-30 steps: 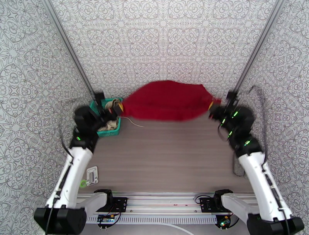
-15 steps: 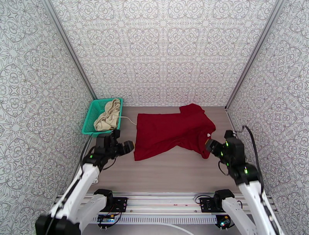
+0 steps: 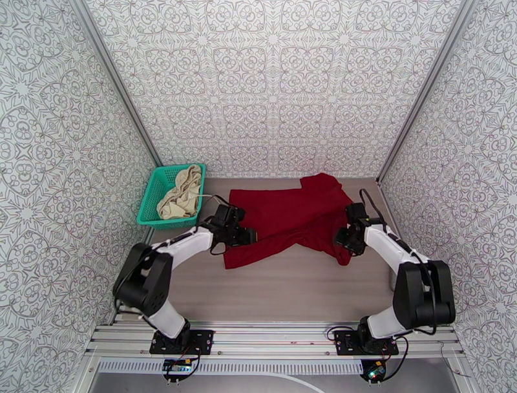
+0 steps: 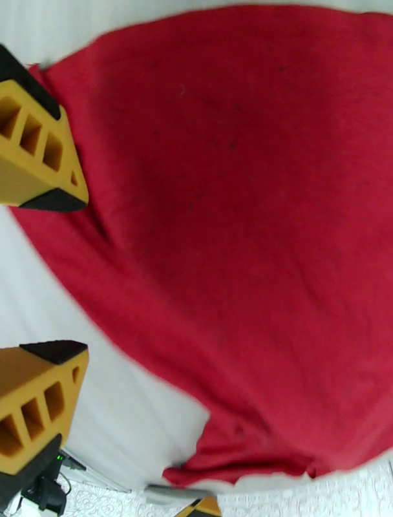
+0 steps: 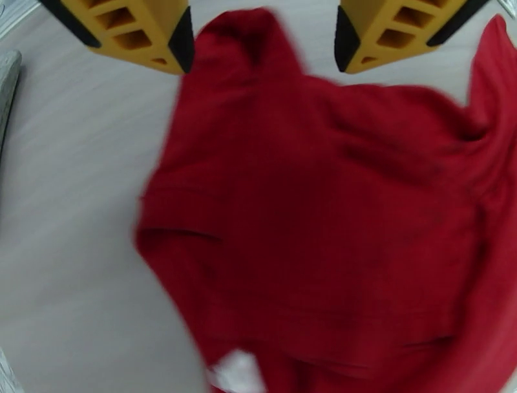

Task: Fold and stack the mixed laundry pile

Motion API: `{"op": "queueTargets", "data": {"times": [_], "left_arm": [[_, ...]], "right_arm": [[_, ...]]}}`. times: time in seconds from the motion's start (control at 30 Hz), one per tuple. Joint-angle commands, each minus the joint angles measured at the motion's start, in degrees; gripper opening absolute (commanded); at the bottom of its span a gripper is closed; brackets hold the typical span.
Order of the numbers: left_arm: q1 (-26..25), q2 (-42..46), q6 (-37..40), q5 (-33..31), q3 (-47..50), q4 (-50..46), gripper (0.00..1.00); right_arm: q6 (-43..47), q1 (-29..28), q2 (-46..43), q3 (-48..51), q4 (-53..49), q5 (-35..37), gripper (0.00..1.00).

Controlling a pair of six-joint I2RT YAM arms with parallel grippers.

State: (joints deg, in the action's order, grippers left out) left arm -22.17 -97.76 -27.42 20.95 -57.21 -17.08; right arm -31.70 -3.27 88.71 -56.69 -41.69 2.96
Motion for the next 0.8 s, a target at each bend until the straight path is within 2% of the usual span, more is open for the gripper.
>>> {"op": "queueTargets", "data": {"times": [0.0, 0.17, 0.2, 0.43, 0.53, 0.7, 0.77], "left_arm": [[0.76, -2.87, -1.53, -0.64, 0.09, 4.68, 0.58], [3.63, -4.54, -3.13, 0.65, 2.60, 8.67, 0.56], [4.09, -4.40, -3.01, 0.87, 2.95, 8.98, 0.56], [6.79, -4.71, -2.75, 2.10, 4.12, 9.60, 0.56], [7.50, -5.20, -2.65, 2.40, 4.48, 9.96, 0.56], [8.79, -4.27, -2.13, 2.76, 5.50, 9.11, 0.56], [8.97, -2.68, -1.62, 2.74, 6.05, 8.13, 0.57]], "right_arm": [[-1.12, 0.10, 3.05, 2.24, 3.37, -3.74, 0.44], [-1.87, 0.71, 0.71, 5.84, 3.62, -3.99, 0.03], [-1.87, 0.78, -0.89, 6.43, 2.73, -3.48, 0.00], [-3.97, 1.77, -20.74, 10.09, -11.07, 1.74, 0.00], [-6.13, 1.77, -28.45, 10.03, -17.54, 0.82, 0.00], [-8.94, 1.77, -36.23, 9.35, -25.51, -0.14, 0.00], [-9.51, 1.77, -38.28, 8.64, -28.10, 0.41, 0.20]]}}
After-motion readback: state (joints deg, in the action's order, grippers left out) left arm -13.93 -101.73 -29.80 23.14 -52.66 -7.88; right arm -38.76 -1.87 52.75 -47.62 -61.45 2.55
